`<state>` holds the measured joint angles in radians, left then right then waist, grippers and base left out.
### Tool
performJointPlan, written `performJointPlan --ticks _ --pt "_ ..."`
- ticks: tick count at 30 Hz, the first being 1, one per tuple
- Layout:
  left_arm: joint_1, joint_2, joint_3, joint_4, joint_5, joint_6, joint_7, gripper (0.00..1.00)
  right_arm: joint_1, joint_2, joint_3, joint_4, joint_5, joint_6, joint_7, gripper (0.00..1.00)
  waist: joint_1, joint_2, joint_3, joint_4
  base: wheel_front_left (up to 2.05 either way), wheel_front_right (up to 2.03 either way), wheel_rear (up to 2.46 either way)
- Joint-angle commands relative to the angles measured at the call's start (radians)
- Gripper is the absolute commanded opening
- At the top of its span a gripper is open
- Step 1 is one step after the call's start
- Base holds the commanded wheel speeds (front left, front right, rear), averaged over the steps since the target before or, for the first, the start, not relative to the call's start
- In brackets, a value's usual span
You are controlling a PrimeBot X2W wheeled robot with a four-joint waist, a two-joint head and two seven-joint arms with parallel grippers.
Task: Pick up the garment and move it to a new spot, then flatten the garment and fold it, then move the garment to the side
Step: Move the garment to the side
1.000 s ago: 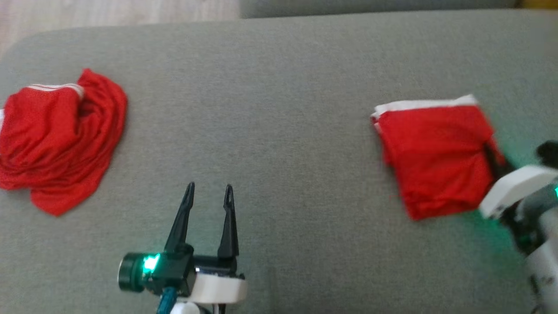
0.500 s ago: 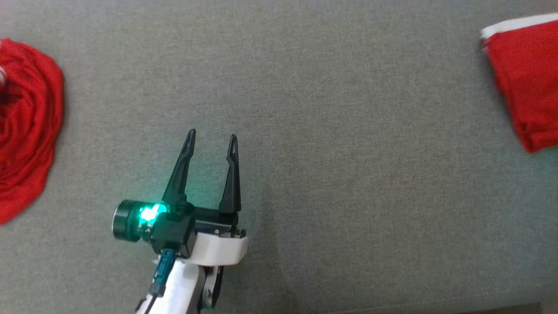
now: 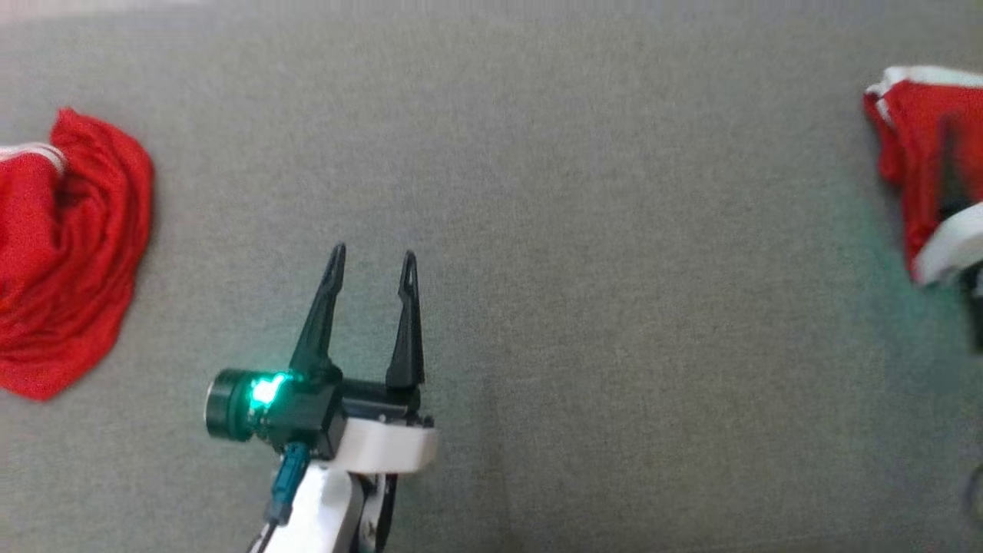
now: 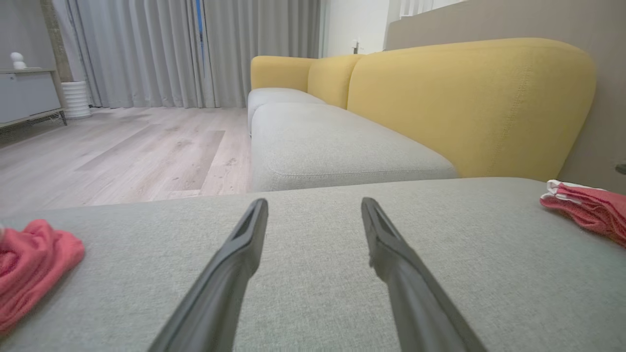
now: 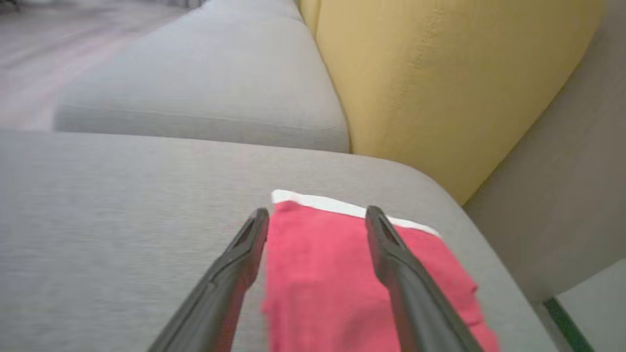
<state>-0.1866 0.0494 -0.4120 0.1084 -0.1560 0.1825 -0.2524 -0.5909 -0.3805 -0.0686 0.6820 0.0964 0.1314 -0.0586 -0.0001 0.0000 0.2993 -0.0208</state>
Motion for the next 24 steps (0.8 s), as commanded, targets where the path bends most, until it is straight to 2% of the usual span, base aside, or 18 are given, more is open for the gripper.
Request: performJointPlan --ticks 1,8,12,15,20,24 --pt "0.020 0.001 0.032 -0.022 -0.008 0.009 -0.009 1.00 0.042 0.008 0.038 -0.043 0.018 -0.001 -0.027 1.00 0.0001 0.0000 -0.067 0.013 0.00 0.00 0.00" --pt "0.103 0.001 0.047 0.019 -0.052 0.034 -0.009 1.00 0.209 0.138 0.262 -0.132 0.163 -0.001 -0.130 1.00 0.0001 0.0000 -0.224 0.040 0.00 0.00 0.00" --pt "0.146 0.001 0.053 0.032 -0.061 0.044 -0.009 1.00 0.318 0.192 0.323 -0.183 0.217 -0.001 -0.184 1.00 0.0001 0.0000 -0.301 0.060 0.00 0.00 0.00" --pt "0.169 0.001 0.061 0.017 -0.051 0.049 -0.009 1.00 0.392 0.234 0.322 -0.245 0.233 -0.001 -0.201 1.00 0.0001 0.0000 -0.330 0.070 0.00 0.00 0.00" --pt "0.215 0.001 0.076 -0.030 -0.026 0.042 -0.009 1.00 0.540 0.274 0.234 -0.433 0.188 -0.001 -0.203 1.00 0.0001 0.0000 -0.369 0.085 0.00 0.00 0.00" --pt "0.266 0.001 0.087 -0.051 -0.010 0.032 -0.009 1.00 0.638 0.293 0.207 -0.467 0.160 -0.001 -0.203 1.00 0.0001 0.0000 -0.388 0.090 0.00 0.00 0.00"
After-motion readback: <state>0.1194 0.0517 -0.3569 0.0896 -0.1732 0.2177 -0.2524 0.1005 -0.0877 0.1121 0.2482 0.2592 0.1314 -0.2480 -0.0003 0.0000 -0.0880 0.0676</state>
